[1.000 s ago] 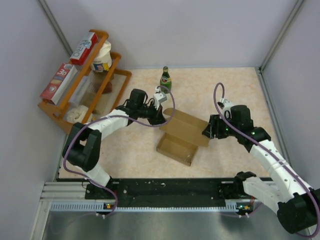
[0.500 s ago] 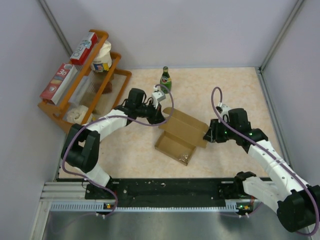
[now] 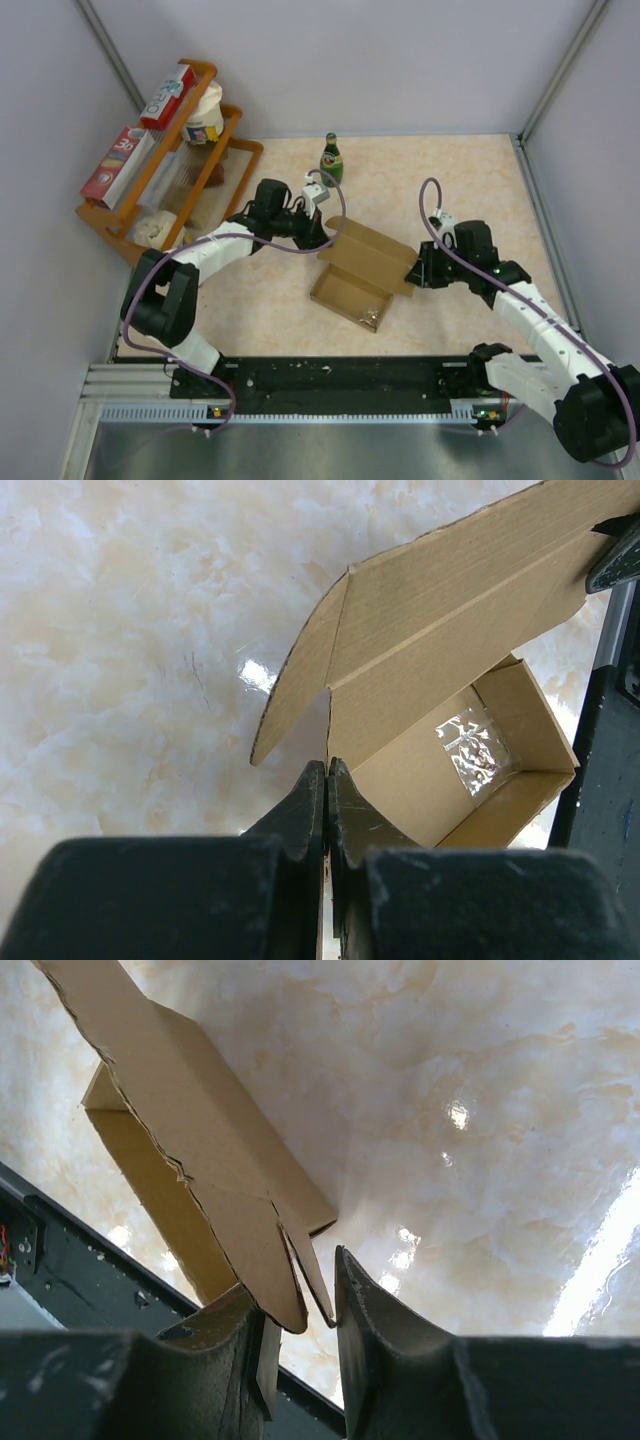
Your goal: Fold the paper box
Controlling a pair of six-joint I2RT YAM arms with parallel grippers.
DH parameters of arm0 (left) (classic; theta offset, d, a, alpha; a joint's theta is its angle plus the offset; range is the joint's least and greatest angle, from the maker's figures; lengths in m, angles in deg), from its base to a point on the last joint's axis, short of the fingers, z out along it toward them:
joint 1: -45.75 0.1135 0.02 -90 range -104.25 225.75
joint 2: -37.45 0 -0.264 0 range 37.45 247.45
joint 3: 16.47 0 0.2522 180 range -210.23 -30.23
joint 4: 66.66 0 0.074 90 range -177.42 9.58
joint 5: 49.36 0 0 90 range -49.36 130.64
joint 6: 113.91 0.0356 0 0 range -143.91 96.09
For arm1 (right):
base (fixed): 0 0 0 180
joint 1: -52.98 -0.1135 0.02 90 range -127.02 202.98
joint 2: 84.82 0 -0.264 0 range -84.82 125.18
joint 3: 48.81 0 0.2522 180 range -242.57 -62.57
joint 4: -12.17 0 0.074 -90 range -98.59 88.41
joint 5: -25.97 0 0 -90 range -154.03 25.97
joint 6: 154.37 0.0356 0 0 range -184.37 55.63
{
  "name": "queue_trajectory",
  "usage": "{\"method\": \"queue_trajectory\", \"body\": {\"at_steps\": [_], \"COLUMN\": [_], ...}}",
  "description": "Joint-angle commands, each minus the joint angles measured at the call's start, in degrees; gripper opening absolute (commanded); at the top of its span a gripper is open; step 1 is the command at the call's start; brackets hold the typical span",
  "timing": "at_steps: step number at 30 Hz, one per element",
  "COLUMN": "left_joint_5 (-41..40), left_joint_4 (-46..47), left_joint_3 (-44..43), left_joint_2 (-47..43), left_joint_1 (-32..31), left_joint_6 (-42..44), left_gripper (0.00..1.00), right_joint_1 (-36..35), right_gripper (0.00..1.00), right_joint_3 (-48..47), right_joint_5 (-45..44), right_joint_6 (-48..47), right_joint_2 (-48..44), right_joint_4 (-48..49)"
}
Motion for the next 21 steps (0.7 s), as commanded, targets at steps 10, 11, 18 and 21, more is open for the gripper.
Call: {"method": "queue_trajectory", "body": {"at_steps": [10,11,18,21], "left_joint_5": [-2.2,-2.3,-3.5,-7.0], "left_joint_4": [5.5,5.8,7.5,7.6], "left_joint_3": [2.1,2.4,3.7,4.6], "left_joint_2": [-3.3,-3.3,-4.4,-5.9], "left_joint_1": [0.3,0.3,0.3,0.2], "left_joint_6": [-4.3,-4.3,-7.9,-9.0], "left_gripper": [0.00,0.00,0.00,0.00], "right_joint_1": [-2.1,-2.2,-3.9,-5.1], "right_gripper": [0.24,0.24,0.22,0.19], "right_joint_3": [2.5,2.8,3.6,3.6], "right_joint_5": [-3.6,-3.4,-4.3,-6.1], "right_joint_6": [3.1,3.3,3.8,4.0], "right_joint_2": [-4.1,-4.2,-4.2,-4.1], "right_joint_4": [7.0,7.7,10.2,11.2]}}
